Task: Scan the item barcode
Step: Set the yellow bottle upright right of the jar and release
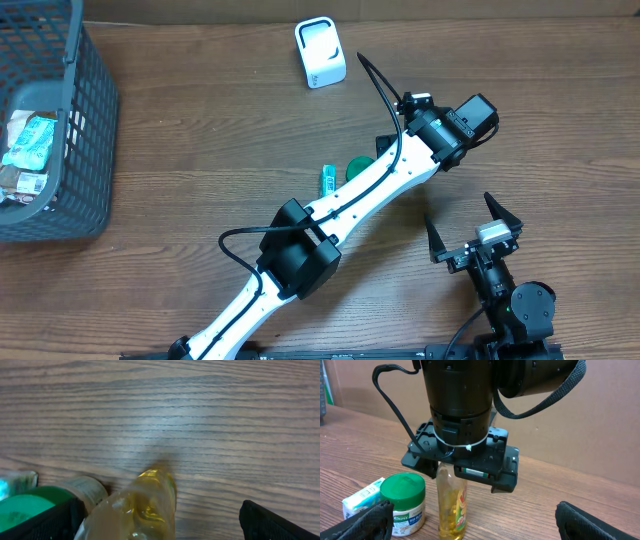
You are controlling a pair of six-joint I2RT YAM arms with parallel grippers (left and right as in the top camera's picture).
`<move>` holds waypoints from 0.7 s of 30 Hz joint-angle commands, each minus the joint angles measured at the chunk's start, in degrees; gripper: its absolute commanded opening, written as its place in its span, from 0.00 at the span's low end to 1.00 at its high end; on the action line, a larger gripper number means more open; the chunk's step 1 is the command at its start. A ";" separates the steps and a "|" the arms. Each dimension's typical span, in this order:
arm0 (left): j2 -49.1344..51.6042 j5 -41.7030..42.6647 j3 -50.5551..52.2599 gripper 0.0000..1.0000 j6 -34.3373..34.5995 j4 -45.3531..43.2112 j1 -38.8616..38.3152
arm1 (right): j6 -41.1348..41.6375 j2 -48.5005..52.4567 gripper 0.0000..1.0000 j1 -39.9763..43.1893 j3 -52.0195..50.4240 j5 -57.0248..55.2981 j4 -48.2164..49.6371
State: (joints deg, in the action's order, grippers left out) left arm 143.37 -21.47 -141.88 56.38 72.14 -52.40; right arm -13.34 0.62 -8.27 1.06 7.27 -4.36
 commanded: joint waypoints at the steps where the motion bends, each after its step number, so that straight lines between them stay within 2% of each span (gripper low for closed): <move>1: -0.48 -0.13 -4.07 1.00 -5.88 -0.20 0.55 | -0.02 -0.44 1.00 -0.13 -0.61 0.09 0.20; 6: -0.72 -0.07 -14.38 1.00 -10.38 1.22 1.44 | -0.02 -0.44 1.00 -0.13 -0.61 0.09 0.20; 17: -0.79 -0.11 -38.38 1.00 -20.02 10.38 5.51 | -0.02 -0.44 1.00 -0.13 -0.61 0.09 0.20; 21: -4.76 -0.09 -38.14 1.00 -22.16 11.45 8.39 | -0.02 -0.44 1.00 -0.13 -0.61 0.09 0.20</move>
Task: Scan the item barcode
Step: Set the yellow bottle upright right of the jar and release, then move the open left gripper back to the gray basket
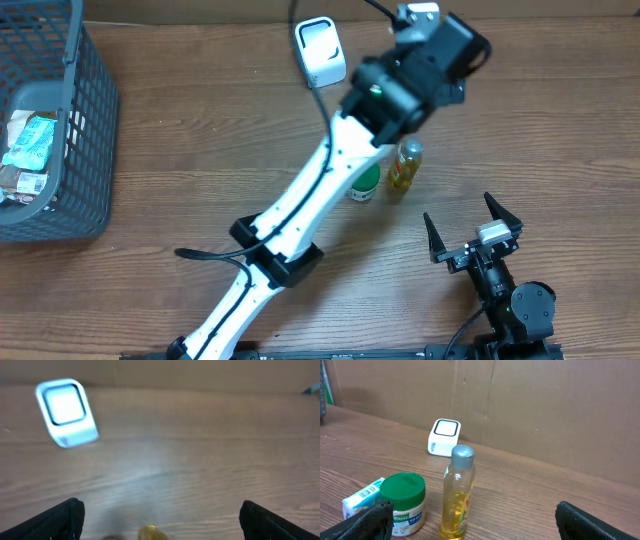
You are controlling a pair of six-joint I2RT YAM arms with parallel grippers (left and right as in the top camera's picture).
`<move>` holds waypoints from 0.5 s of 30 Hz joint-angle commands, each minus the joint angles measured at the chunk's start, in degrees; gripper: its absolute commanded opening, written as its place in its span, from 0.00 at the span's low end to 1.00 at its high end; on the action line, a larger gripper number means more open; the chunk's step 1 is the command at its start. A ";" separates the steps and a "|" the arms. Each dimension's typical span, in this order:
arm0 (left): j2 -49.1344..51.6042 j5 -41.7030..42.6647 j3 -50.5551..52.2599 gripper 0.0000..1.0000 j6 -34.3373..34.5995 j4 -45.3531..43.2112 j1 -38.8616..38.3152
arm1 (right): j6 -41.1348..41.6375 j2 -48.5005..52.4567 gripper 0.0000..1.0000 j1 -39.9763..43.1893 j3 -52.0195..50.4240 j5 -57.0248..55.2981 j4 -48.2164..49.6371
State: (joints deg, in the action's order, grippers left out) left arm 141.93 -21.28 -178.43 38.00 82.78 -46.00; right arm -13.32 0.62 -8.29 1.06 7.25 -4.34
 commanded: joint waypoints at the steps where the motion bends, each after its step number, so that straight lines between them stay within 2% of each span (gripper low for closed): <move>1: -4.31 -0.28 -1.60 1.00 -3.78 1.09 2.75 | -0.04 -0.44 1.00 -0.11 -0.61 0.11 0.17; 11: -12.37 -0.31 -1.60 1.00 -3.82 7.87 13.11 | -0.04 -0.44 1.00 -0.11 -0.61 0.11 0.17; 15: -13.35 -0.24 -1.57 1.00 -8.02 14.01 18.16 | -0.04 -0.44 1.00 -0.11 -0.61 0.11 0.17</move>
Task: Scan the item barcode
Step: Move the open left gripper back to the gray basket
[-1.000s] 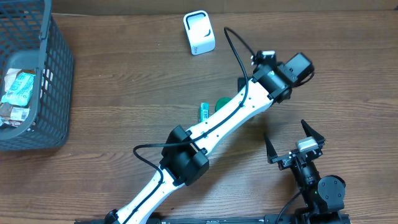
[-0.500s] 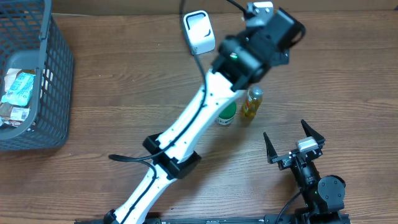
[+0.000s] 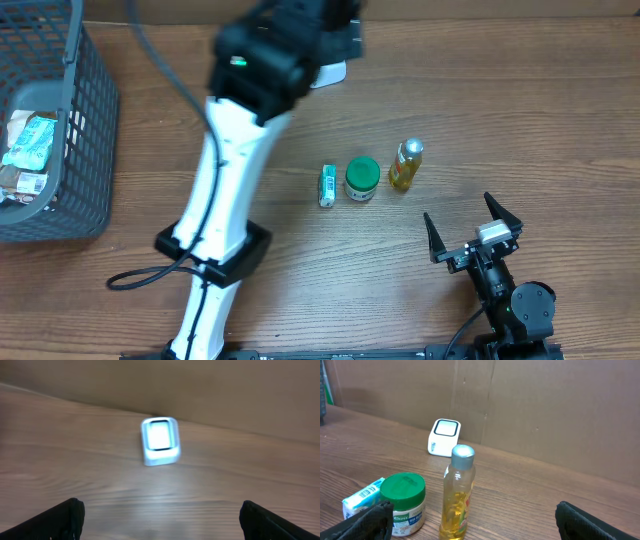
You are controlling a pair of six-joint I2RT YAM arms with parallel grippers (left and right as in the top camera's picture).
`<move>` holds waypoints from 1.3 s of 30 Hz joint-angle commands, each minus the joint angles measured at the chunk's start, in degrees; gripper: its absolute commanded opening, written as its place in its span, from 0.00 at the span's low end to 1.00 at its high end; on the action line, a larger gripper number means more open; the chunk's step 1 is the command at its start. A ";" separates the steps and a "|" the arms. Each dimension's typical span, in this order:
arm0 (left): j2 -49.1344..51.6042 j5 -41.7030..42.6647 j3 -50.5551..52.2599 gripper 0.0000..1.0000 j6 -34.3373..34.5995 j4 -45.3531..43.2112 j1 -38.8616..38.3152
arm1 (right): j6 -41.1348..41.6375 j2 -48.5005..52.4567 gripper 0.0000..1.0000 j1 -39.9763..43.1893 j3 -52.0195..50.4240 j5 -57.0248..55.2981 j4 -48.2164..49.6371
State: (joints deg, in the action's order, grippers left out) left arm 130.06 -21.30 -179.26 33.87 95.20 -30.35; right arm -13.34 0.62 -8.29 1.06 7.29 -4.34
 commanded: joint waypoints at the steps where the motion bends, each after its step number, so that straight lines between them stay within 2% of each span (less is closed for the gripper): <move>1: -1.53 2.23 -0.74 1.00 -8.15 1.62 3.89 | -0.02 -0.44 1.00 -0.11 -0.61 0.07 0.17; 2: -1.53 5.66 -0.74 1.00 -12.72 1.60 5.20 | -0.02 -0.44 1.00 -0.11 -0.61 0.07 0.17; 4: -1.51 11.04 -0.74 1.00 -16.09 1.62 7.56 | -0.02 -0.44 1.00 -0.11 -0.61 0.07 0.17; 10: -1.51 19.76 -0.72 1.00 -16.11 1.62 13.22 | -0.02 -0.44 1.00 -0.11 -0.61 0.07 0.17; 15: -1.51 19.87 -0.68 1.00 -16.35 1.60 15.02 | -0.02 -0.44 1.00 -0.11 -0.61 0.07 0.17; 22: -1.51 19.23 0.07 1.00 -20.63 1.62 15.08 | -0.02 -0.44 1.00 -0.11 -0.61 0.07 0.17; 39: -1.51 17.14 4.07 1.00 -21.07 1.62 17.68 | -0.02 -0.44 1.00 -0.11 -0.61 0.07 0.17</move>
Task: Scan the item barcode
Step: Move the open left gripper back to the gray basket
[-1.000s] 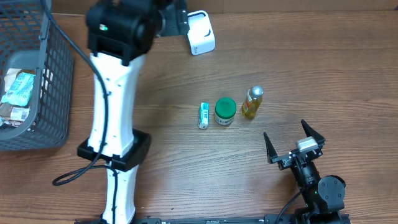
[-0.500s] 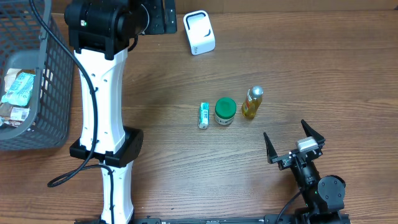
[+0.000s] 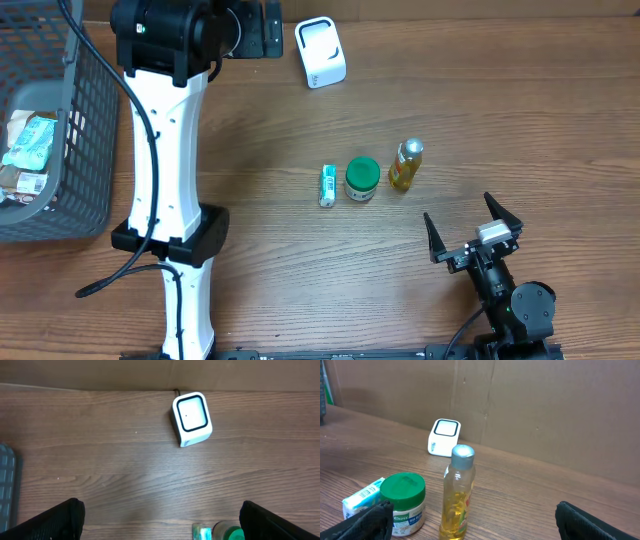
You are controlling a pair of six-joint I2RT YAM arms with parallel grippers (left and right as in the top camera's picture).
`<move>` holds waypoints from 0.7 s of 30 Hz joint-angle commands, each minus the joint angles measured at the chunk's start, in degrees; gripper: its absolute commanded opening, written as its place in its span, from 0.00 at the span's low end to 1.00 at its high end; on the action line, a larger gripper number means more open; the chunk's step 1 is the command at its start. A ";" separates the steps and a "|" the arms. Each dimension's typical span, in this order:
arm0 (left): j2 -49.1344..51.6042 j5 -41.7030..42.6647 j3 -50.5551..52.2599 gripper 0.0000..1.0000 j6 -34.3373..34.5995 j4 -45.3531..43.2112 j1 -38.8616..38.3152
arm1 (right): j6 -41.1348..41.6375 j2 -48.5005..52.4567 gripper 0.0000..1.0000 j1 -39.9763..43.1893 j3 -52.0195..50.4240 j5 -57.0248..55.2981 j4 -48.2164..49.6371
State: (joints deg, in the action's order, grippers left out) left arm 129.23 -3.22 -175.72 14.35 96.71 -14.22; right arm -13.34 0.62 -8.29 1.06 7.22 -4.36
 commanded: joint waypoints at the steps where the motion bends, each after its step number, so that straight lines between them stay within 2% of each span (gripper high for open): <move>1: -0.68 -1.07 0.50 1.00 -1.55 0.11 2.08 | -0.02 -0.44 1.00 -0.11 -0.61 0.13 0.20; 21: -0.70 -1.09 0.52 1.00 -1.49 0.11 18.18 | -0.02 -0.44 1.00 -0.11 -0.61 0.13 0.20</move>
State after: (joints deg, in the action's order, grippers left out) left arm 129.23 -3.66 -175.41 14.35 96.68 1.83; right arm -13.32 0.62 -8.29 1.06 7.25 -4.38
